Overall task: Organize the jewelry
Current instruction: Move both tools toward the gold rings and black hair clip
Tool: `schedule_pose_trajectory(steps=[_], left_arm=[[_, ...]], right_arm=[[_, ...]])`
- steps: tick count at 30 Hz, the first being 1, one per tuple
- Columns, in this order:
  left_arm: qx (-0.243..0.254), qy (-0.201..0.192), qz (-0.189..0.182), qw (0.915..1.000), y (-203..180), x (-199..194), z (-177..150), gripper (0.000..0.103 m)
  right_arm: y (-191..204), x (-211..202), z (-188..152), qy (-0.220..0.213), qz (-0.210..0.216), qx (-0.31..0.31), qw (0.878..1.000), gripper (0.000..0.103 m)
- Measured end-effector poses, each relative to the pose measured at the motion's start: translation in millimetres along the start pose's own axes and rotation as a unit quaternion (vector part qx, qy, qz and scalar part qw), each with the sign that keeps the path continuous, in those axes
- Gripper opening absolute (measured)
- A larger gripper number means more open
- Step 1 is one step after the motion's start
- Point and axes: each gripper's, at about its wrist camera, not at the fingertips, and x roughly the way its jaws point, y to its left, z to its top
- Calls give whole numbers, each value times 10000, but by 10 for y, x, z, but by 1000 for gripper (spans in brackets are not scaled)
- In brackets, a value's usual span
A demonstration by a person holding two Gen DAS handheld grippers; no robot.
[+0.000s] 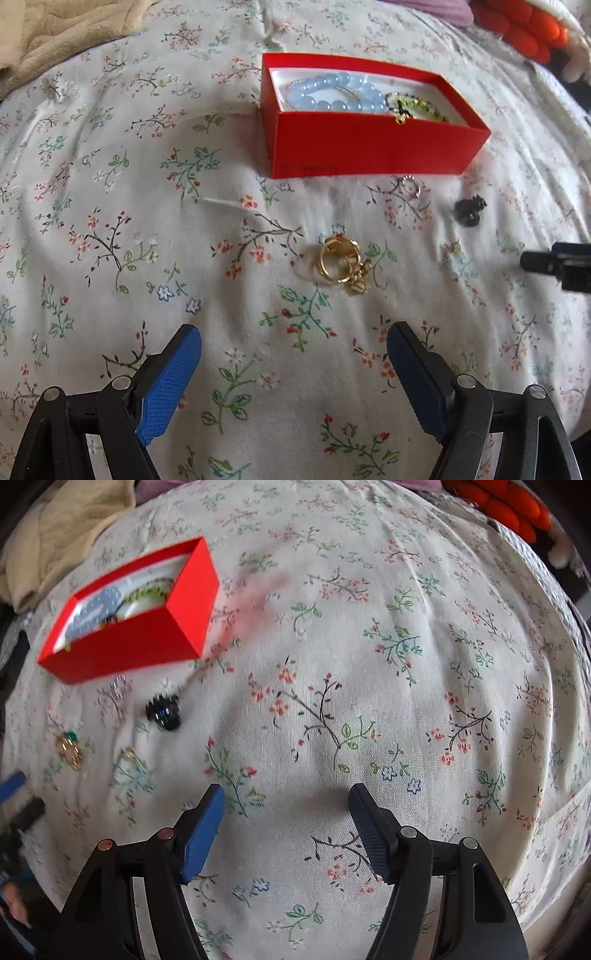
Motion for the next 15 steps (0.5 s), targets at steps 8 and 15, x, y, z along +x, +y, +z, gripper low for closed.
schedule_pose_trajectory(steps=[8,15], left_arm=[[68,-6,-427,9991,53,131,1,78],[-214,-235,273,9991,-35,-65,-55,78]], right_arm=[[132,12,-89,-98,-255,-428,9987,78],[223,-42,-80,-43,6,-673,9977,78]])
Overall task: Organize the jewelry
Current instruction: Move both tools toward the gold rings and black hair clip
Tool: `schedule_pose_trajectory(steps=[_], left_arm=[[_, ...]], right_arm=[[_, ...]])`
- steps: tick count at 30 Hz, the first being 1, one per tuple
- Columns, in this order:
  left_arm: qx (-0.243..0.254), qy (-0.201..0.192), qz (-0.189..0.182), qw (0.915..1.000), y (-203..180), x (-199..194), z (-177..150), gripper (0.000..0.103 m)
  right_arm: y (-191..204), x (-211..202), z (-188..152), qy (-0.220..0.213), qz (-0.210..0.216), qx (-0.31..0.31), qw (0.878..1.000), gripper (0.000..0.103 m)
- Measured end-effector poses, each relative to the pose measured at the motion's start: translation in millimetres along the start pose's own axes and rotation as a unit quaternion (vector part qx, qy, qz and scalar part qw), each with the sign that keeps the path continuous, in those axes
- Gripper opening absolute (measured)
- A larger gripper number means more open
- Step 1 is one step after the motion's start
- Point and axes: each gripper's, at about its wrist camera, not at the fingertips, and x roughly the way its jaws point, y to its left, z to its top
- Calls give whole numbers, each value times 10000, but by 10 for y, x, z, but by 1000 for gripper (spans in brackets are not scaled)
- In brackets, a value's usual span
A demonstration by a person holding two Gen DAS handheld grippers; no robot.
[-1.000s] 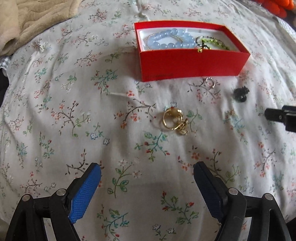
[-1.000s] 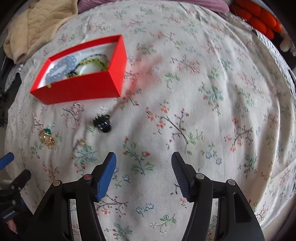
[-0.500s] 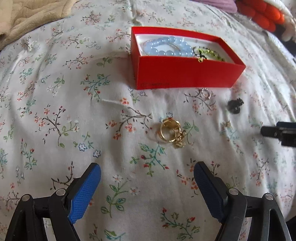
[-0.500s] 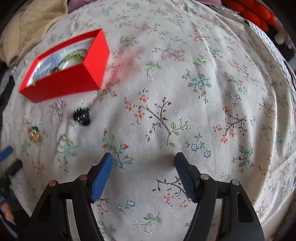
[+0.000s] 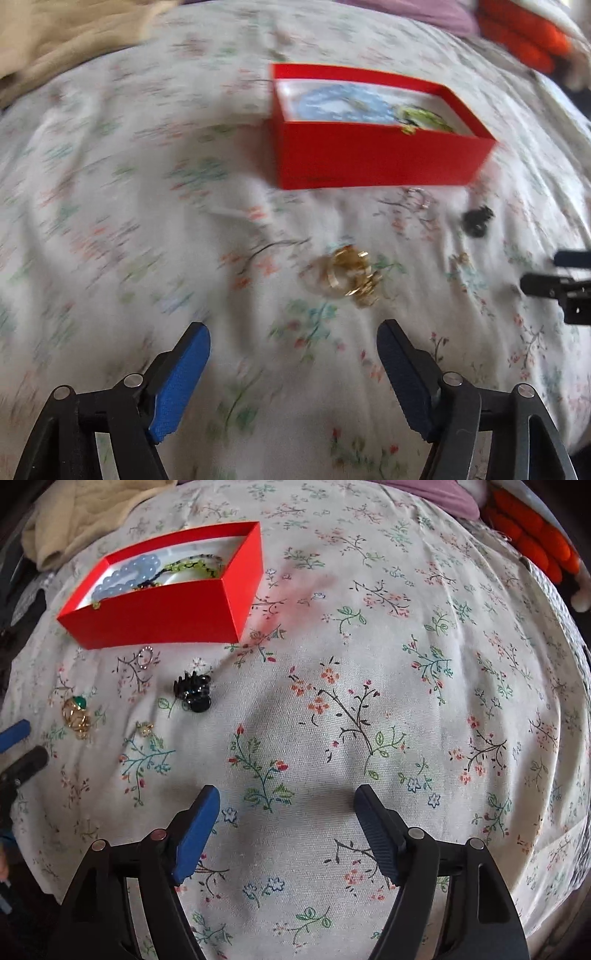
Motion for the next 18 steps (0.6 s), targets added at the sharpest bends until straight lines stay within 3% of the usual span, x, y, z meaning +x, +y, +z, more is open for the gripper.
schedule_pose_trajectory(steps=[4,14,18], left_arm=[[-25,-66,388,9992,-37,-348,-135,78],[-428,205,239,9986,-85,-528,-504,79],[-160,170,246,9994,-209,-561,-527,79]], right_arm=[[-20,49,-15,-156,-129,42,9998,78],[279,96,164,-519,127,-161,9984,77],[386,109,247,-624,26,-252,9977,63]])
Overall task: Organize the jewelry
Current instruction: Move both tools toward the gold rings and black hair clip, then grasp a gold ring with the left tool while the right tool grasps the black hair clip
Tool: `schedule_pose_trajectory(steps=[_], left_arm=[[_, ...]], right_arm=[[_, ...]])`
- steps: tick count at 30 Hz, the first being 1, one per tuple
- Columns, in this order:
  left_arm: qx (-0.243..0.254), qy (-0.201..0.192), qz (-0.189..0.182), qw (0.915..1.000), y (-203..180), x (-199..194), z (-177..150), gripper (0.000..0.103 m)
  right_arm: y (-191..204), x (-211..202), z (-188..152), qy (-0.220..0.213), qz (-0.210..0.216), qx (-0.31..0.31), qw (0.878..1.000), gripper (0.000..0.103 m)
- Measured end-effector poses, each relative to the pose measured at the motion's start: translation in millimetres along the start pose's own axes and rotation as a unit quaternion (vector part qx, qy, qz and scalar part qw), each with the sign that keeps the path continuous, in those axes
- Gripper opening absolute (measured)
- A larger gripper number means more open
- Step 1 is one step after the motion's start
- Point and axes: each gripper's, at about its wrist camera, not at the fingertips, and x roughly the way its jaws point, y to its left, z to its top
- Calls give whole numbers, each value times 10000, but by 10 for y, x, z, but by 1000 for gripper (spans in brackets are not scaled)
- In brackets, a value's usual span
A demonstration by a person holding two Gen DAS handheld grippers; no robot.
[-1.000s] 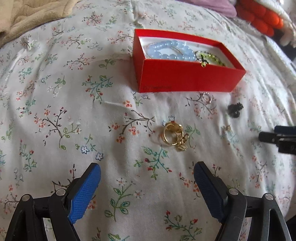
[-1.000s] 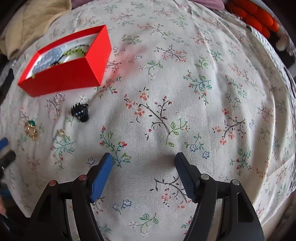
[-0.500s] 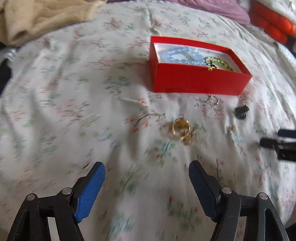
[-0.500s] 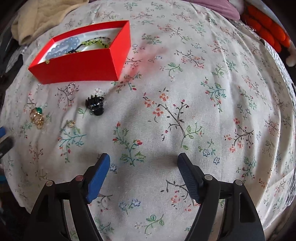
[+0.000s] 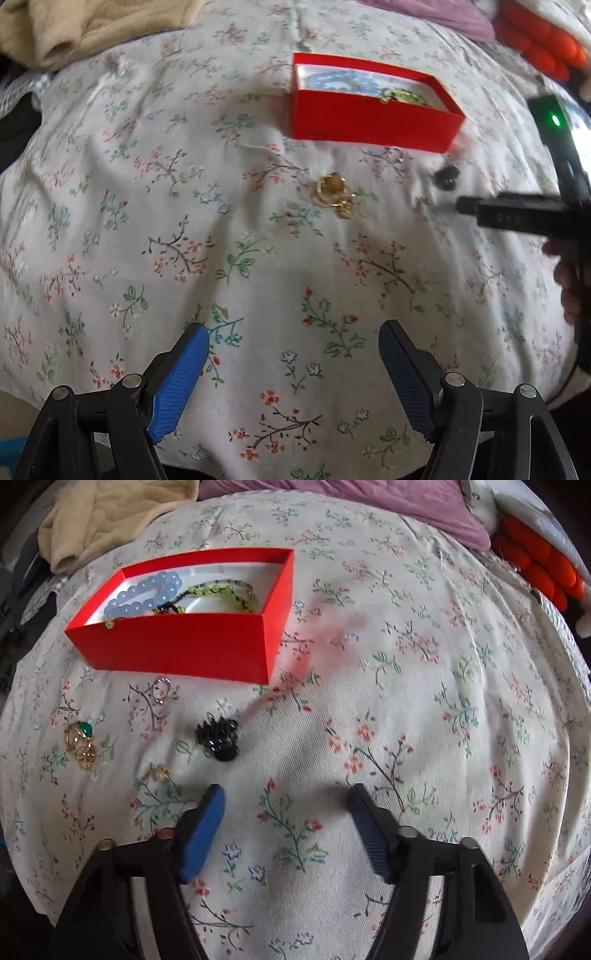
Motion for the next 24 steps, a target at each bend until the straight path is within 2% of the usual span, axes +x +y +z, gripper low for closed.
schedule_pose_trajectory(steps=[2,4,5,7,9,15,19,22,24], left_arm=[[135,15,51,9999,-35,33,22,79],[259,68,53,9996,-79,111,49,79],[348,73,26,9994,-102,153,58,79],[538,62,-57,9985,-151,224,71,79],[738,53,-172,9971,-189,293,85,79],[1203,-20,-361,9921,-227,491,215,79],[1369,-214,-601,9885,-146,535,319,79],[1335,-325,-881,9866,-57,588,387,74],[1265,-347,-919,9871,-38,642,450,67]], right_arm=[[-46,13,17,-48,69,-81,9999,52],[-39,39,46,-65,14,-187,9998,35],[-39,47,56,-76,-16,-218,9997,30],[-44,60,49,-56,25,-302,9995,12],[-51,36,28,-35,117,-327,9994,6],[-180,-61,-34,61,382,-141,9991,3],[-307,-145,-31,0,458,6,9990,3],[-376,-184,-37,-56,553,97,9984,4],[-405,-178,-38,-21,618,167,9979,4]])
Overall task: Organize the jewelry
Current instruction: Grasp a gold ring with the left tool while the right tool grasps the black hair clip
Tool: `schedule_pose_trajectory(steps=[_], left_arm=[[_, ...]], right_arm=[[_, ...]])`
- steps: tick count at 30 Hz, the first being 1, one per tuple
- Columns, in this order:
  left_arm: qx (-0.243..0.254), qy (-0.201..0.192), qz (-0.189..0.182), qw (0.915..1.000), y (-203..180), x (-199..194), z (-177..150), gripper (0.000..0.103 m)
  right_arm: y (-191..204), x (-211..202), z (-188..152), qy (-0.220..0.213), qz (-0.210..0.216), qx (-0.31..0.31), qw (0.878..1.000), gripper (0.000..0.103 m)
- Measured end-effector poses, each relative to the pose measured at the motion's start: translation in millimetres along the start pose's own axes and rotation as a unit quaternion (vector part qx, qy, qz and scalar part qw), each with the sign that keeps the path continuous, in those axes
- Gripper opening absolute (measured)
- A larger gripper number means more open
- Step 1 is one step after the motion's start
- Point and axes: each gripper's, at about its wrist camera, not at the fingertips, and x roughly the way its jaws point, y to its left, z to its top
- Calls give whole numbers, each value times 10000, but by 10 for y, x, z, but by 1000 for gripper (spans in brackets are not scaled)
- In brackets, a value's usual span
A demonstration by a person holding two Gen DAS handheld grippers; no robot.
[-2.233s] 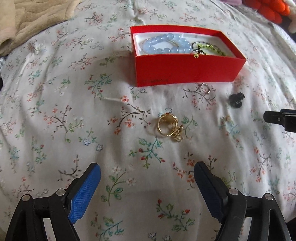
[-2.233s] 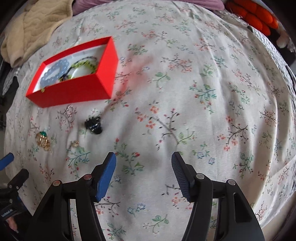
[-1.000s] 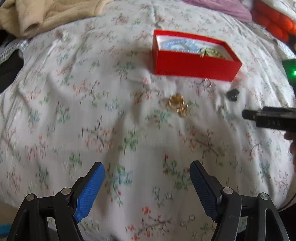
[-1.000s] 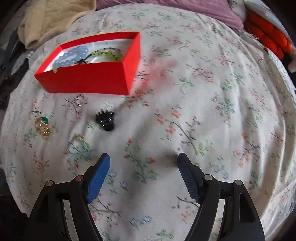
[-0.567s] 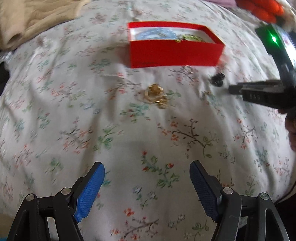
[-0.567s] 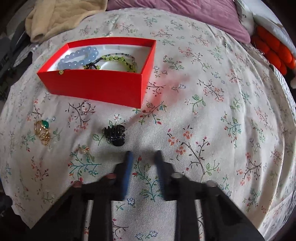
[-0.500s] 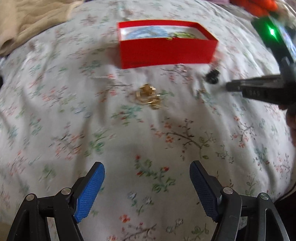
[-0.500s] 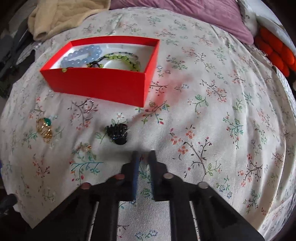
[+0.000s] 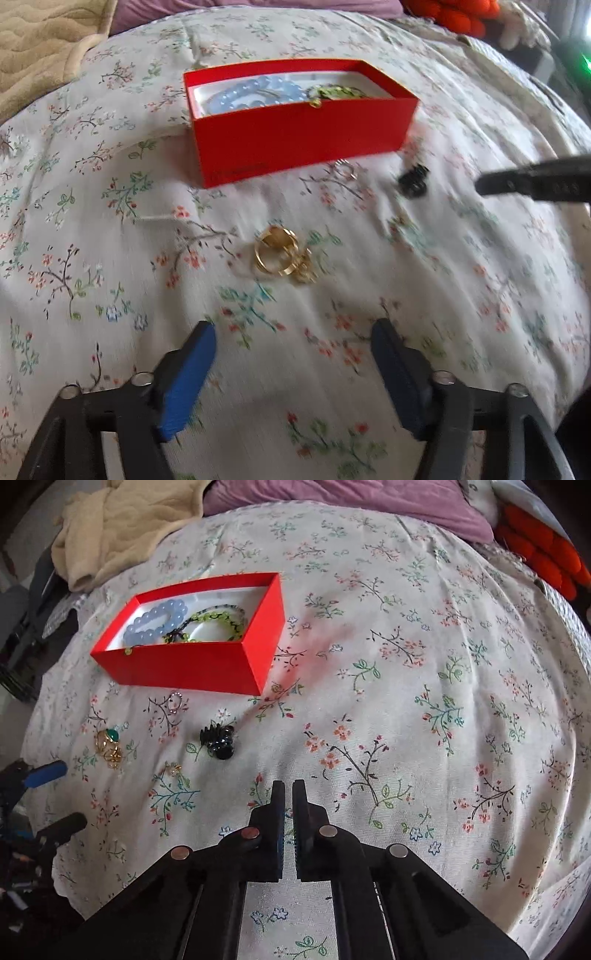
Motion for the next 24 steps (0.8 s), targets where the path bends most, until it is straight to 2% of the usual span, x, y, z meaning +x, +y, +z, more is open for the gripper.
schedule_pose_trajectory(steps=[3,5,7,8,16,24], left_arm=[[-184,-79,-140,9997,56,68,94,57],[-284,-114,-232,9993,79,112,137,53],[-274,-90,-255,9993,66,163,178,48],[-261,-85,-241,9993,55,185,198,46],[-429,-128,-175,9988,35,286,339,43],[-637,-108,-22,9979,105,342,378,27]], right_arm=[[2,25,2,80,120,-18,9999,8],[30,46,3,117,152,-81,9998,18],[46,49,-7,120,196,-99,9997,38],[47,45,-5,113,211,-93,9997,41],[62,37,28,104,235,5,9997,43],[42,83,36,222,164,116,9996,43]])
